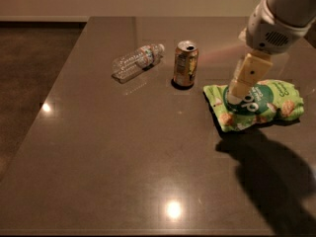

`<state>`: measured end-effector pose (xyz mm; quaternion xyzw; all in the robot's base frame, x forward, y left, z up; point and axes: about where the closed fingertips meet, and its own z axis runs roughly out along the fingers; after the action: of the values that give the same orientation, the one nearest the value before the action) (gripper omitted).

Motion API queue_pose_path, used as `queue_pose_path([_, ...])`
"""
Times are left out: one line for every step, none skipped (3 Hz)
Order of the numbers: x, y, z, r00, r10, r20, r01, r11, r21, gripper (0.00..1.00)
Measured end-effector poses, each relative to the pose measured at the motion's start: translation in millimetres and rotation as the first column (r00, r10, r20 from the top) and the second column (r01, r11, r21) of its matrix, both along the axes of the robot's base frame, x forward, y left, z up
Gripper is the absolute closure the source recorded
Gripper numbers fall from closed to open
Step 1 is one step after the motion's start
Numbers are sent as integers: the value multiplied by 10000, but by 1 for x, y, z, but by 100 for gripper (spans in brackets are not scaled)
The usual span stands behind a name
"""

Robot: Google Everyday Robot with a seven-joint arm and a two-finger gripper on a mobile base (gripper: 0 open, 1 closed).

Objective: Pick orange can

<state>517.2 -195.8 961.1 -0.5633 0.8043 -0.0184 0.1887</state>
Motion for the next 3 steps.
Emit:
queue_pose_path([34,12,-7,9989,-419,197,401,9956,847,0])
queue_pose_path([64,25,-20,9970,-774,98,747,9829,1682,0])
queue_pose_path([87,40,-35,9953,-965,-67,952,9648,2452,0])
